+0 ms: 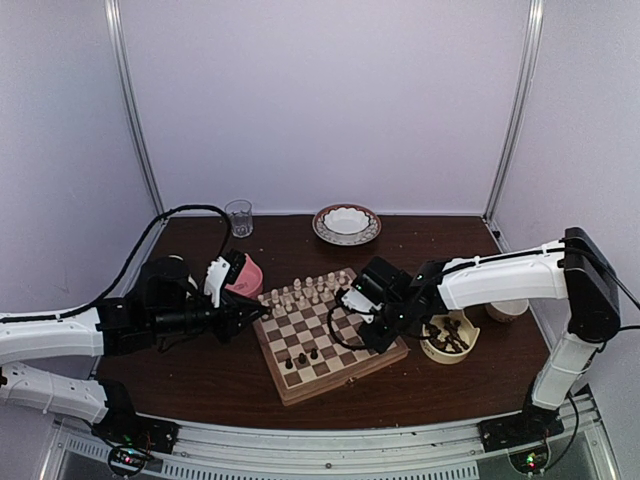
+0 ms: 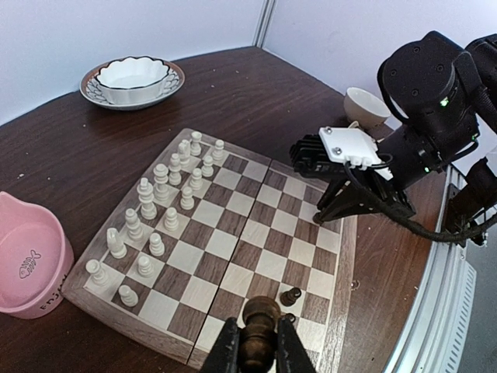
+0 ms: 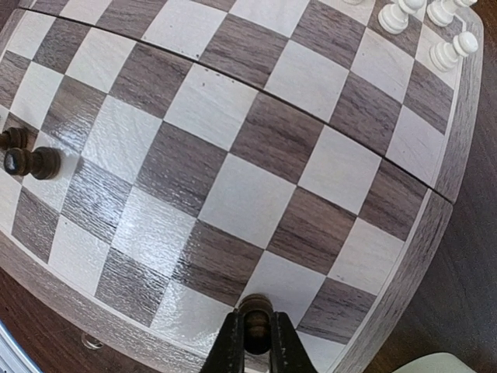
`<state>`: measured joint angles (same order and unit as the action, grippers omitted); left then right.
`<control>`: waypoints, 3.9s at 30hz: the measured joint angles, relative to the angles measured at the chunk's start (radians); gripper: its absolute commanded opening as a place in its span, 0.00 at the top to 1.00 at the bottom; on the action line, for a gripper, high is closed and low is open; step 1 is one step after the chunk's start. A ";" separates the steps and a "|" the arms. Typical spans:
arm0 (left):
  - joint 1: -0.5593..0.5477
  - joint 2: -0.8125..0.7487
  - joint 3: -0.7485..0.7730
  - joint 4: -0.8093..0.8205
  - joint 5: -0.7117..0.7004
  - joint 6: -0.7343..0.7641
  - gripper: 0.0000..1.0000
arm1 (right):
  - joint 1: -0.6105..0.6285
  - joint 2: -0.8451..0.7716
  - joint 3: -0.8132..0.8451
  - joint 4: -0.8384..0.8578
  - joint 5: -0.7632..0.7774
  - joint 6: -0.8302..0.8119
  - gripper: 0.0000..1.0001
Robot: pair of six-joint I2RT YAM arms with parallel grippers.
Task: Set up the chess pieces on the board
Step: Pick up the pawn from the chessboard, then place the pawn at d7, then adjust the pawn at d7.
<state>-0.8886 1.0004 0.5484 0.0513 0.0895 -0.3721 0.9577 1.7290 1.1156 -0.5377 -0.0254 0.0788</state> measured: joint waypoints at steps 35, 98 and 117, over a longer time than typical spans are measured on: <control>0.000 -0.006 0.000 0.000 0.009 0.000 1.00 | 0.065 0.037 0.032 0.175 -0.159 -0.017 1.00; 0.000 0.009 0.033 -0.054 -0.098 0.000 1.00 | 0.103 -0.868 -0.410 0.528 -0.071 0.314 0.00; 0.000 -0.002 0.034 -0.054 -0.067 -0.008 1.00 | 0.073 -0.842 -0.454 0.575 -0.127 0.249 0.00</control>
<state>-0.8886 0.9985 0.5819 -0.0029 0.0227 -0.3805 1.0306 0.8875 0.6613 0.0368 -0.1520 0.3283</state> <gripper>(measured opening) 0.141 0.995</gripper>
